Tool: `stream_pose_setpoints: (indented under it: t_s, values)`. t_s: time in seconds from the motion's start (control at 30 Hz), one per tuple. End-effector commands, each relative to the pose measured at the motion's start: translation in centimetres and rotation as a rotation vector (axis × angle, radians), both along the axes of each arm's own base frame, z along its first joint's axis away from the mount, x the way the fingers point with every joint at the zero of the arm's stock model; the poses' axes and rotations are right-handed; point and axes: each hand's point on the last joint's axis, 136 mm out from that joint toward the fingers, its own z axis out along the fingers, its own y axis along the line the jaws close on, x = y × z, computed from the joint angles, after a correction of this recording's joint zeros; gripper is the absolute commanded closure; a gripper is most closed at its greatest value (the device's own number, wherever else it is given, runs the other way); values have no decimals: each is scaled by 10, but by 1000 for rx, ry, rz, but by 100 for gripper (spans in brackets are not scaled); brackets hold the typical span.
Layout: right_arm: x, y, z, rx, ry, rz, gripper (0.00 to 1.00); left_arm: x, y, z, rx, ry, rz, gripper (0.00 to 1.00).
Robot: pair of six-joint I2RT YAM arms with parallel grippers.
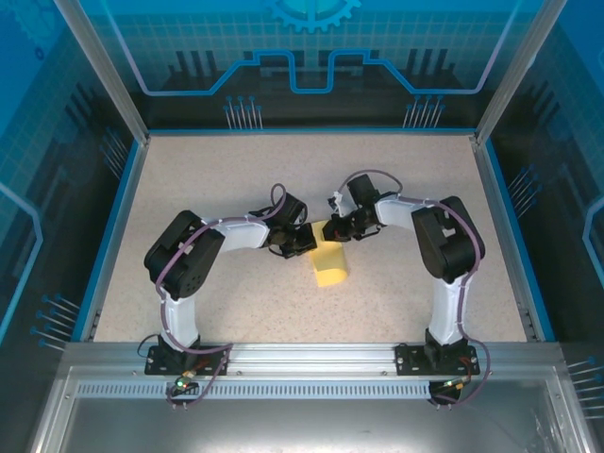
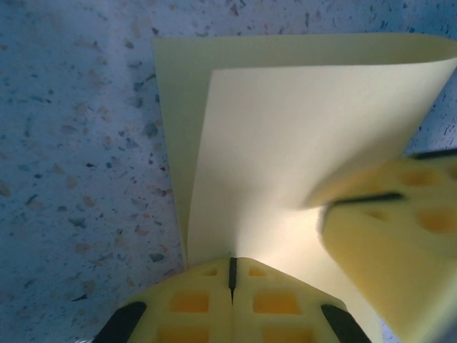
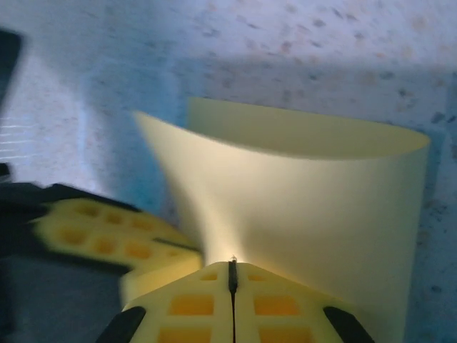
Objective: Fold a paper plane with a square sheet of paper (pick it up from the middle)
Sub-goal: Fold the square sheet of paper in half at the center of the table.
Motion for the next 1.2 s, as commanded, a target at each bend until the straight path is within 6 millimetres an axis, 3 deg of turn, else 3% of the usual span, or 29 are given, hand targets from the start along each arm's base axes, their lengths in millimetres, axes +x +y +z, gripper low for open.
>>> stream_pose_setpoints:
  t_s: [0.0, 0.3, 0.5, 0.6, 0.7, 0.77, 0.9, 1.17]
  values:
    - [15, 3, -3, 12, 16, -24, 94, -68, 56, -78, 282, 272, 6, 100]
    - [40, -58, -30, -44, 60, -231, 95, -73, 60, -83, 299, 288, 8, 100]
    - [53, -78, -14, 11, 16, -322, 94, -73, 61, -83, 298, 289, 11, 100]
    - [59, -71, 13, 65, -53, -304, 94, -73, 60, -83, 298, 288, 8, 100]
    - [58, -49, 41, 110, -106, -233, 93, -72, 59, -82, 298, 286, 4, 100]
    - [51, -30, 50, 112, -119, -173, 93, -71, 59, -81, 296, 283, 4, 100]
    - [43, -6, 39, 93, -81, -126, 93, -71, 58, -81, 295, 284, 5, 100]
    - [52, 0, 10, 60, -4, -139, 93, -72, 59, -81, 294, 287, 7, 100]
